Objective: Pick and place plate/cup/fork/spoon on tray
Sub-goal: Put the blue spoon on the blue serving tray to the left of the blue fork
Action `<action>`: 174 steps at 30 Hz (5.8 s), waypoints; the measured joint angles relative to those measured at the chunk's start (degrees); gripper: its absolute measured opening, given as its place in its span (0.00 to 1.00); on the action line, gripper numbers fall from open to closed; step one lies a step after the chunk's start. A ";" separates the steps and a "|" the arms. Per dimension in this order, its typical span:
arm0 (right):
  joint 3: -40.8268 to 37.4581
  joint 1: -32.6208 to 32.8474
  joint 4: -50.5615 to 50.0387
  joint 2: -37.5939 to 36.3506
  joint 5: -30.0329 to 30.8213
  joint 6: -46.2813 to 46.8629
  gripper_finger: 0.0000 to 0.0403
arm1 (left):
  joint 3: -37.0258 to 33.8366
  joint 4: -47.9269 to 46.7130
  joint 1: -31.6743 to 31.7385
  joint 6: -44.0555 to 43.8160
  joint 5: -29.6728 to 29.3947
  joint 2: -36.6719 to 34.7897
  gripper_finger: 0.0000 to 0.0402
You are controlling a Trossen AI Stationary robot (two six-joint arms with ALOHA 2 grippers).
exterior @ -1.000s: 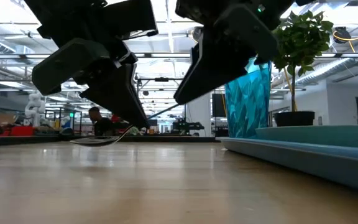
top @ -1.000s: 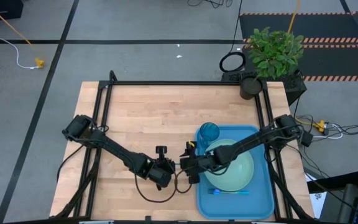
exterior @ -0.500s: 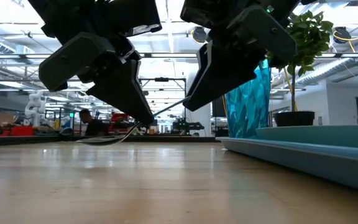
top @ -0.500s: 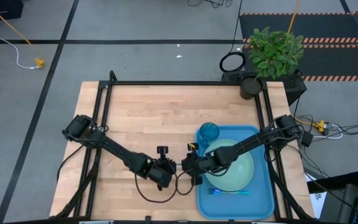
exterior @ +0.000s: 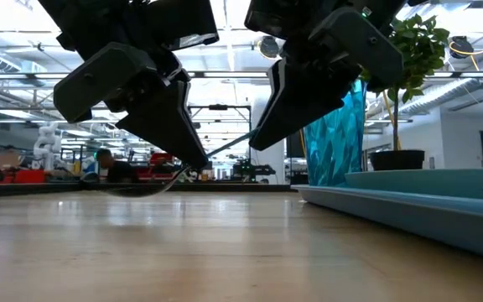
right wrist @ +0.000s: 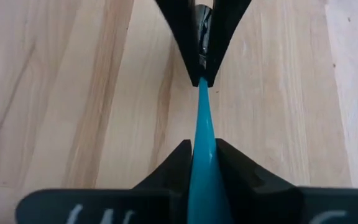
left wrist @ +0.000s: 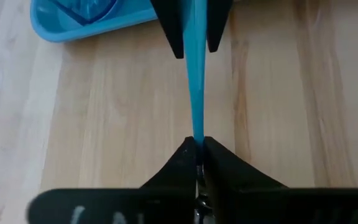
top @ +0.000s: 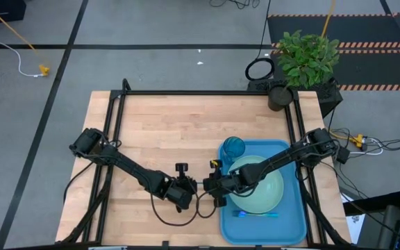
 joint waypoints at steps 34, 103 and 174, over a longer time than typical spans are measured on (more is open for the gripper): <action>-0.04 6.15 -1.95 -0.45 8.59 -8.18 0.00 | 5.33 -3.11 1.44 -3.60 9.86 -0.09 0.32; -0.34 17.96 -1.36 -0.49 34.71 -33.42 0.00 | 0.24 16.29 4.57 4.80 18.17 -0.07 0.13; -2.78 7.21 4.56 -3.31 15.40 10.27 0.08 | 0.66 13.59 2.21 10.37 -1.48 -0.13 0.18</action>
